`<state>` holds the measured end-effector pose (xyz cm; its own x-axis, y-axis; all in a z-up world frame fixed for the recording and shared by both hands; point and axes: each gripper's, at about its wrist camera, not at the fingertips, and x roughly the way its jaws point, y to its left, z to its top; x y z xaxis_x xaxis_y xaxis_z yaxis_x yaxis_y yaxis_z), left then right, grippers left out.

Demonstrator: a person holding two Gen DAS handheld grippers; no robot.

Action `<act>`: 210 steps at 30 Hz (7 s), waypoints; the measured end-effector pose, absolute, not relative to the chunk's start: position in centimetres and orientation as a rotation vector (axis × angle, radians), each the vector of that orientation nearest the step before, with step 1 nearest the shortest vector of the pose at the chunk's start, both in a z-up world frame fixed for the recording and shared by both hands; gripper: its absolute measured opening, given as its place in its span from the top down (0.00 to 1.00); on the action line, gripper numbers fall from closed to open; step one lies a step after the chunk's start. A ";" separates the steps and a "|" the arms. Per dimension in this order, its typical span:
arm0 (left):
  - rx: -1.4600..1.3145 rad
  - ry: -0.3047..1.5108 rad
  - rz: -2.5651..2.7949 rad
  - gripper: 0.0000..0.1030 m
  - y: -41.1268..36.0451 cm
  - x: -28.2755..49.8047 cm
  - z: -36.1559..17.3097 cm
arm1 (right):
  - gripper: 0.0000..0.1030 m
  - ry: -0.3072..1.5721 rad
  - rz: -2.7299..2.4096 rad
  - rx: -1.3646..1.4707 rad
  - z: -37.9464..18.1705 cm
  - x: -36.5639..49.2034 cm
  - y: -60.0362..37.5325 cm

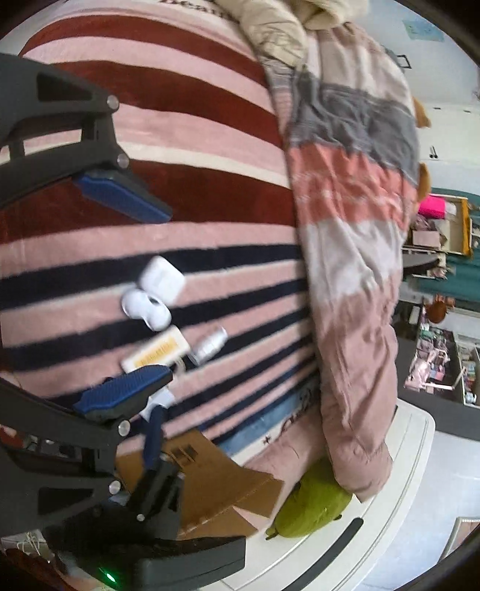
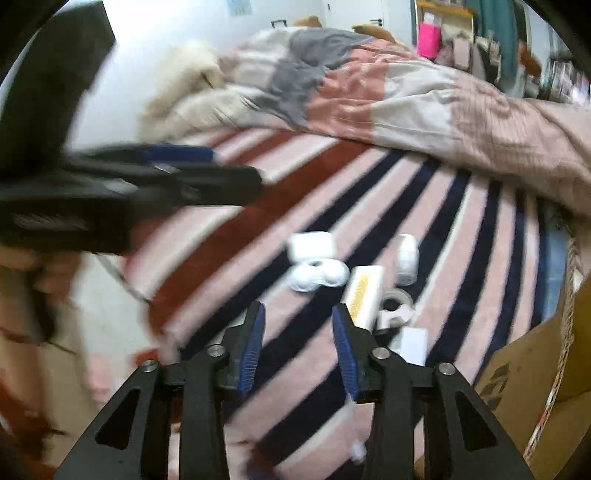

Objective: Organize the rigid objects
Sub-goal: 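Carry the gold bar into the cardboard box and release it, then grasp the white KATO-KATO box with the right gripper, then carry the KATO-KATO box into the cardboard box and release it, then grasp the white contact-lens case with the right gripper, then carry the lens case into the cardboard box and release it, then grasp the white earbud case with the right gripper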

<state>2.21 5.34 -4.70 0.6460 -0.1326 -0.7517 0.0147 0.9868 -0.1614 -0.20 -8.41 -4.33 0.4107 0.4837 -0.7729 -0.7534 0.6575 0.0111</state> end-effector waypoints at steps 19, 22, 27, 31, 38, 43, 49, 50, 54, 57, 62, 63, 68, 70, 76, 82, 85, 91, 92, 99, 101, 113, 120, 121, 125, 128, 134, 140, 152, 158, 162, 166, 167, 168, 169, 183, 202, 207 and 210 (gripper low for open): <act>-0.192 0.876 -0.096 0.26 7.3 1.6 -7.7 | 0.68 0.949 0.724 -0.365 -11.1 1.6 -8.1; -0.178 0.878 -0.095 0.26 6.8 1.4 -7.5 | 0.68 1.071 0.856 -0.238 -11.5 0.9 -9.0; -0.173 0.897 -0.094 0.26 6.3 1.2 -7.7 | 0.56 1.066 0.798 -0.245 -12.1 0.6 -8.7; -0.166 0.912 -0.091 0.26 6.0 1.2 -7.7 | 0.64 1.025 0.795 -0.261 -11.9 0.7 -8.0; -0.168 0.890 -0.148 0.26 4.0 0.8 -5.3 | 0.69 0.906 0.836 -0.299 -8.4 -0.6 -8.3; -0.237 0.841 -0.268 0.26 2.0 0.8 -2.0 | 0.69 0.780 0.913 -0.212 -2.2 -1.5 -11.2; -0.279 0.788 -0.456 0.49 -2.6 2.2 2.2 | 0.69 0.641 0.937 -0.103 3.5 -1.8 -16.4; -0.278 0.787 -0.496 0.53 -3.7 2.6 2.8 | 0.69 0.627 0.940 -0.085 4.0 -1.9 -17.4; -0.216 0.782 -0.560 0.68 -8.5 4.6 4.3 | 0.69 0.591 0.897 -0.024 5.0 -1.2 -21.7; -0.164 0.817 -0.593 0.70 -12.6 6.8 4.5 | 0.69 0.606 0.846 0.009 4.8 0.0 -25.0; -0.097 0.912 -0.631 0.70 -18.6 9.9 2.8 | 0.69 0.686 0.757 0.052 3.6 2.4 -29.7; -0.088 0.932 -0.634 0.70 -19.5 10.4 2.3 | 0.69 0.720 0.744 0.059 3.1 3.1 -30.6; -0.025 1.042 -0.634 0.70 -22.4 11.7 -0.1 | 0.70 0.844 0.716 0.039 1.2 5.0 -32.3; -0.013 1.061 -0.621 0.70 -22.7 11.7 -0.4 | 0.70 0.868 0.704 0.013 0.6 5.0 -32.3; 0.018 1.047 -0.569 0.43 -21.8 11.0 0.0 | 0.69 0.887 0.687 -0.041 0.1 4.8 -31.8; -0.047 0.933 -0.492 0.34 -16.2 8.6 3.1 | 0.68 0.838 0.714 -0.024 1.8 3.6 -30.4; -0.075 0.884 -0.414 0.31 -11.9 7.2 4.1 | 0.61 0.783 0.780 -0.040 3.2 2.3 -28.0; -0.106 0.831 -0.226 0.28 -3.7 4.3 3.4 | 0.60 0.750 0.939 -0.119 3.9 -0.1 -20.0; -0.111 0.831 -0.199 0.28 -2.6 3.9 2.9 | 0.60 0.757 0.960 -0.129 3.7 -0.3 -18.8; -0.186 0.873 -0.070 0.27 4.7 2.1 -2.5 | 0.36 0.842 1.034 -0.192 -2.2 -0.2 -10.1; -0.224 0.888 -0.049 0.27 6.0 1.6 -4.4 | 0.25 0.852 1.016 -0.214 -4.2 0.4 -8.5; -0.310 0.958 -0.010 0.27 9.9 2.0 -10.1 | 0.21 0.881 0.891 -0.327 -12.1 5.6 -3.9; -0.298 0.957 -0.035 0.27 8.7 2.0 -9.1 | 0.43 0.794 0.913 -0.374 -10.0 3.9 -4.1; -0.296 0.951 -0.048 0.27 8.3 1.9 -8.7 | 0.43 0.780 0.923 -0.370 -9.2 3.4 -4.4; -0.302 0.911 -0.147 0.27 6.0 1.5 -6.3 | 0.43 0.718 0.968 -0.339 -5.9 1.5 -6.0; -0.318 0.900 -0.233 0.46 4.0 1.3 -4.6 | 0.43 0.660 0.986 -0.296 -3.0 0.1 -7.6; -0.250 0.828 -0.355 0.82 -1.1 0.9 0.1 | 0.43 0.571 0.949 -0.231 1.5 -1.3 -12.1; -0.153 0.820 -0.430 0.82 -7.5 2.5 3.0 | 0.43 0.539 0.870 -0.178 3.7 -1.3 -17.7; -0.045 0.912 -0.626 0.82 -21.1 8.3 2.0 | 0.43 0.658 0.638 -0.100 3.1 2.0 -30.3; -0.030 0.943 -0.661 0.76 -22.6 9.7 0.4 | 0.41 0.757 0.610 -0.047 1.4 3.6 -33.3; -0.011 0.928 -0.615 0.47 -21.8 9.5 0.6 | 0.29 0.761 0.597 -0.069 1.2 3.7 -33.4; -0.023 0.897 -0.575 0.36 -19.8 8.8 1.4 | 0.19 0.758 0.603 -0.072 1.4 3.5 -32.8; -0.033 0.884 -0.567 0.36 -18.9 8.5 1.8 | 0.18 0.756 0.606 -0.078 1.5 3.4 -32.6; -0.039 0.875 -0.559 0.36 -18.3 8.2 2.0 | 0.18 0.750 0.607 -0.089 1.7 3.2 -32.3; -0.041 0.859 -0.545 0.36 -17.4 7.8 2.4 | 0.18 0.742 0.608 -0.103 1.9 3.0 -31.7; -0.162 0.782 -0.178 0.36 2.2 2.1 1.4 | 0.04 0.607 0.887 -0.244 4.9 -0.8 -16.2; -0.302 0.945 -0.021 0.36 12.0 2.3 -10.6 | 0.45 0.906 0.984 -0.311 -11.3 7.1 -1.6; -0.309 0.956 -0.028 0.36 11.4 2.7 -10.7 | 0.52 0.886 0.982 -0.340 -11.9 7.5 -1.0; -0.318 0.951 -0.051 0.36 10.9 2.9 -10.2 | 0.52 0.849 0.984 -0.368 -11.3 6.5 -1.3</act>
